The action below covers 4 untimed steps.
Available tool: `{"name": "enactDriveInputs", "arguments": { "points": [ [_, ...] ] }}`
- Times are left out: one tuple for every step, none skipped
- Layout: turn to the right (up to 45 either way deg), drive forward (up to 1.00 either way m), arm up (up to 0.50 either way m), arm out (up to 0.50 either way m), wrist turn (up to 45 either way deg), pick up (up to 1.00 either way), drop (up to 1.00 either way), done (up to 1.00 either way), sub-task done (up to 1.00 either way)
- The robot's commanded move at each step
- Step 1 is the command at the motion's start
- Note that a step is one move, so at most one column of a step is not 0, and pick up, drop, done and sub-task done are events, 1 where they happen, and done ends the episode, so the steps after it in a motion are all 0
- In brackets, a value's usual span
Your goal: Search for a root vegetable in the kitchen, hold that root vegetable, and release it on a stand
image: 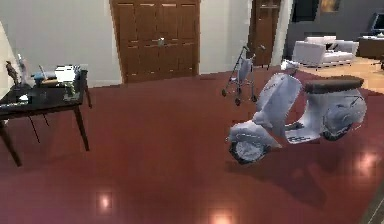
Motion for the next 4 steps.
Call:
{"name": "enactDriveInputs", "arguments": {
  "points": [
    [-6.0, 0.0, 0.0, 0.0, 0.0, 0.0, 0.0, 0.0, 0.0],
    [0.0, 1.0, 0.0, 0.0, 0.0, 0.0, 0.0, 0.0, 0.0],
    [-3.0, 0.0, 0.0, 0.0, 0.0, 0.0, 0.0, 0.0, 0.0],
    [0.0, 1.0, 0.0, 0.0, 0.0, 0.0, 0.0, 0.0, 0.0]
  ]
}}
